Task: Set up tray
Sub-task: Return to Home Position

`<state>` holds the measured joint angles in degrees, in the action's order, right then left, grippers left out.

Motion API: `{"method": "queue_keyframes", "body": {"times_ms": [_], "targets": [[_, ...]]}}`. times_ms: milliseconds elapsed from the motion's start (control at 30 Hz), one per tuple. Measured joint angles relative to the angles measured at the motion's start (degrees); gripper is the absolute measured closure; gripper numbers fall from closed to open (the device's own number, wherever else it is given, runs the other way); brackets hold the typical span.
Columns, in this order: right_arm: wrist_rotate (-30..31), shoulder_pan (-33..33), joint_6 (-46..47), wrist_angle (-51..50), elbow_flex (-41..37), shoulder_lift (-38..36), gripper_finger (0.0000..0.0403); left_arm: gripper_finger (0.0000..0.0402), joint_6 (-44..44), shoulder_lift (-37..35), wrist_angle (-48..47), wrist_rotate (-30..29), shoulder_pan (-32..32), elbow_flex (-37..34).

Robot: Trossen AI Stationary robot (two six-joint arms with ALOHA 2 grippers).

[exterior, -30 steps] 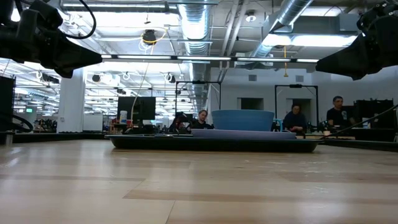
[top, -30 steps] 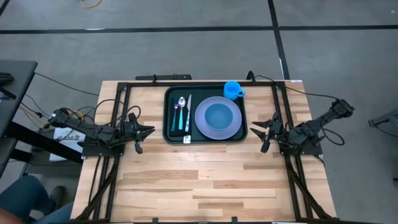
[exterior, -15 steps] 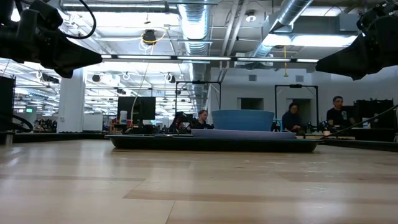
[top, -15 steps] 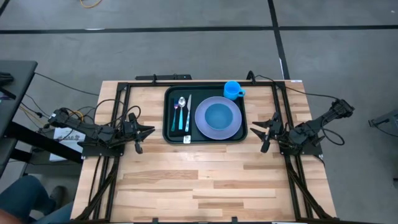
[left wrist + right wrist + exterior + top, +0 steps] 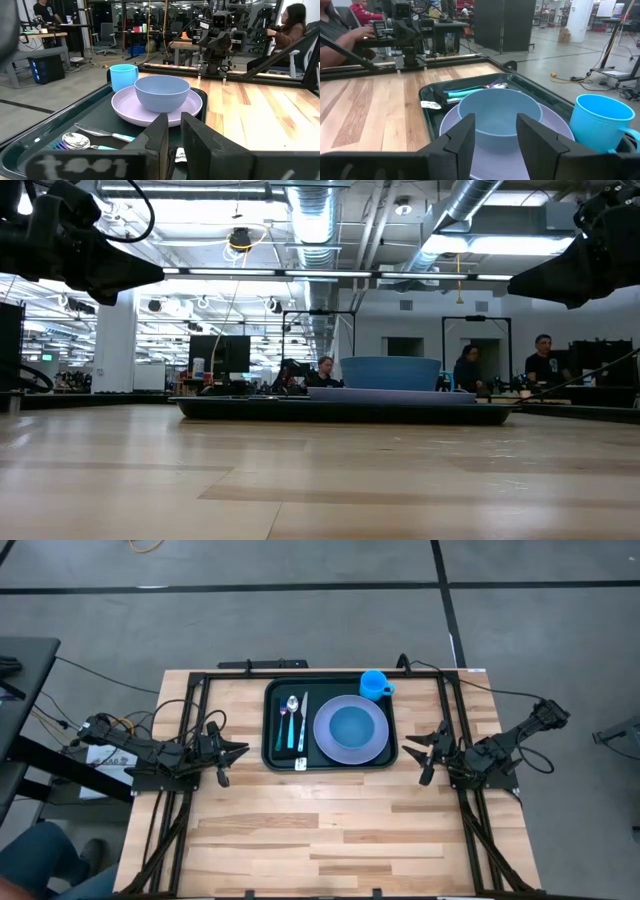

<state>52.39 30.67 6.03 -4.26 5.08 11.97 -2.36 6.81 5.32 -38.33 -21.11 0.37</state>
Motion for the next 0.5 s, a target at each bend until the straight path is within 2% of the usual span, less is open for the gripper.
{"method": "queue_keyframes", "body": {"times_ms": [500], "targets": [[0.0,0.0,0.0,0.01,0.0,0.0,0.0266,0.036,-0.34,0.0,0.0,0.0,0.0,0.0]]}}
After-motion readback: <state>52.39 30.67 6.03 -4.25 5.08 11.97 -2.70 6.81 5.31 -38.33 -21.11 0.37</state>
